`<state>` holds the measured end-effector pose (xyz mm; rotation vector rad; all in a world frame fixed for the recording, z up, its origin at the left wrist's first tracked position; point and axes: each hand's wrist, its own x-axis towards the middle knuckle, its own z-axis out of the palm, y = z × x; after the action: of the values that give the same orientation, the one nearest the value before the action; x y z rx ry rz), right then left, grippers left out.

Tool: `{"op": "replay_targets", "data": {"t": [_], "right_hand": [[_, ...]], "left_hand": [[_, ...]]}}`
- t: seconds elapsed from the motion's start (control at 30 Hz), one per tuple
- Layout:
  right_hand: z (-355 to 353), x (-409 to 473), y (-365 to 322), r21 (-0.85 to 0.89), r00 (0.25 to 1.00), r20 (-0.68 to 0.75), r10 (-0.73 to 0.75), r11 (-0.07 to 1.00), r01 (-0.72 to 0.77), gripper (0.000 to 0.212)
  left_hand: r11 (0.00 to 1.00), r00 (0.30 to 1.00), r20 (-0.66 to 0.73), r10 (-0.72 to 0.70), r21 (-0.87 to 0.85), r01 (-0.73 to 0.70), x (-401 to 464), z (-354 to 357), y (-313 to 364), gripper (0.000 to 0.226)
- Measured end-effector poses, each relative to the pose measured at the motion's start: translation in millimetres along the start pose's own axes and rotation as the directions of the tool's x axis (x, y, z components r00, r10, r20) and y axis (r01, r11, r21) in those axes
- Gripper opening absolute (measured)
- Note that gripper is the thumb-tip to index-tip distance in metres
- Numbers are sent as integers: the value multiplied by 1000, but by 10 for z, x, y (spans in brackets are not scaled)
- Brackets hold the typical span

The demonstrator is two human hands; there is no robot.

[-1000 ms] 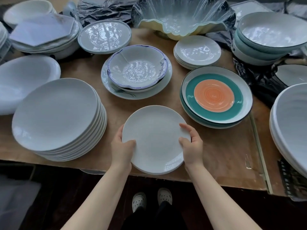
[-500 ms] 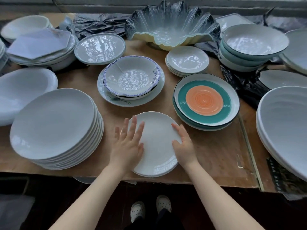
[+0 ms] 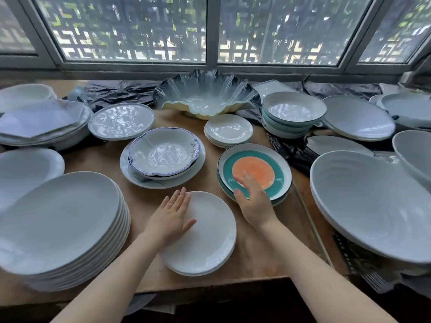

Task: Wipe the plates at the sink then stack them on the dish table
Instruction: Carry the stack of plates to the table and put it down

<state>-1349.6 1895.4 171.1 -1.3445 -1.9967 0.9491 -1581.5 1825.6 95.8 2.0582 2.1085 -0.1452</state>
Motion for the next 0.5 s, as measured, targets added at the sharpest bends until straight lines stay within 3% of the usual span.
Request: {"op": "replay_targets", "data": {"t": [0.27, 0.4, 0.5], "right_hand": [[-451, 432, -869, -40, 967, -140, -212, 977, 209, 34], [-719, 629, -1455, -73, 921, -194, -338, 941, 330, 32], [-917, 780, -1887, -70, 875, -242, -418, 907, 414, 28]], "left_hand": [[965, 948, -319, 24, -242, -105, 128, -1265, 102, 69], [875, 842, -538, -31, -423, -237, 127, -2059, 212, 63], [824, 753, -655, -68, -462, -328, 86, -2668, 282, 58]]}}
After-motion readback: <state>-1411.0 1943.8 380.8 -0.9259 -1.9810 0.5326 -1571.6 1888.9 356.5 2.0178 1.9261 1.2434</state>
